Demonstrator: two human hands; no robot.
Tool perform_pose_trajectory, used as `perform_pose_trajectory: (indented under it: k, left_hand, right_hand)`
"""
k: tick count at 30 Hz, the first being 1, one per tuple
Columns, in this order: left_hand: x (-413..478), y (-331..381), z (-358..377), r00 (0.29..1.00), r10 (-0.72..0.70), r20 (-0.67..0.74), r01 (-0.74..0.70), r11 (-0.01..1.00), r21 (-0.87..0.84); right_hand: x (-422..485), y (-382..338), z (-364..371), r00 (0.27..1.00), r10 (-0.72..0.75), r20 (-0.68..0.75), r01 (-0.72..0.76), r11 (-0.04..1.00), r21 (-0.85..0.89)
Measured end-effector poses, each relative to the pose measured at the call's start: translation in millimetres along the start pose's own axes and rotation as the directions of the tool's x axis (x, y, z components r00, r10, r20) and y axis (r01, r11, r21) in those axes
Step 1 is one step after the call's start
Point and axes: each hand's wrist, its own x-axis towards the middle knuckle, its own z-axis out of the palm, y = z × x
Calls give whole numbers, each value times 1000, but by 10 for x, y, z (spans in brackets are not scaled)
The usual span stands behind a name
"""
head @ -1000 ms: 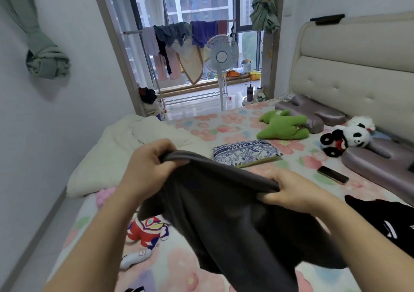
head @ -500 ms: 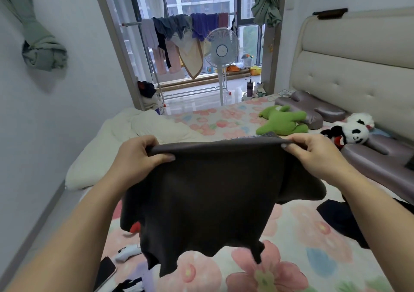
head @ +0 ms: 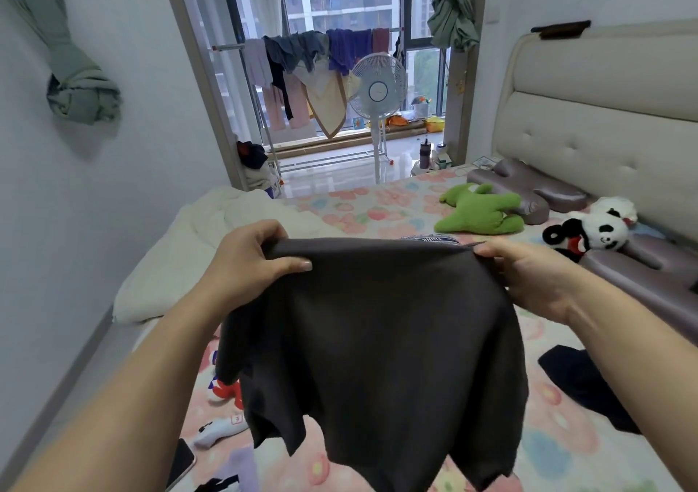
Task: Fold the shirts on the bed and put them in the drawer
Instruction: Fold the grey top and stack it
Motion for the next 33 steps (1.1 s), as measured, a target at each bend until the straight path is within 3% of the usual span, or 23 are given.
perform_pose_trajectory:
  k: [3, 6, 8, 10, 14, 22, 24, 26, 28, 29, 31, 33]
  left_hand:
    - [1, -96, -1, 997, -31, 75, 24, 996, 90]
    - [7, -186, -33, 995, -61, 80, 48, 986, 160]
    - [3, -239, -50, 993, -91, 81, 76, 982, 174]
    - [-5, -275, -51, 986, -129, 101, 110, 979, 172]
    - [-14, -324, -69, 973, -163, 162, 130, 972, 196]
    - [-49, -278, -22, 910, -225, 349, 133, 954, 269]
    - [-76, -85, 123, 879, -169, 446, 119, 983, 139]
    - [-85, 208, 347, 837, -18, 546, 119, 981, -150]
    - [-77, 453, 573, 854, 104, 510, 163, 877, -452]
    - [-57, 518, 638, 885, 97, 455, 190, 818, -543]
    - [-33, 524, 667, 921, 48, 387, 211, 772, -600]
    - [-34, 422, 660, 920, 15, 391, 218, 809, -545]
  right_hand:
    - [9, -89, -34, 987, -161, 17, 161, 977, -141]
    - [16, -217, -105, 976, -200, 90, 212, 966, -150]
    - [-4, -298, -133, 963, -223, 150, 255, 936, -245]
    - [-5, -339, -119, 947, -290, 138, 321, 853, -411]
    - [74, -332, -72, 847, -528, 60, 413, 583, -700]
    - [95, -435, 10, 830, -531, 172, 488, 541, -685]
    - [75, -475, 195, 813, -524, 254, 544, 525, -654]
    - [71, -488, 431, 784, -510, 353, 602, 491, -630]
    - [85, -482, 609, 766, -495, 411, 638, 499, -587]
    - [89, -482, 650, 766, -489, 417, 639, 514, -572]
    - [89, -486, 634, 776, -479, 410, 628, 539, -561]
    - [77, -504, 546, 776, -500, 384, 622, 509, -595]
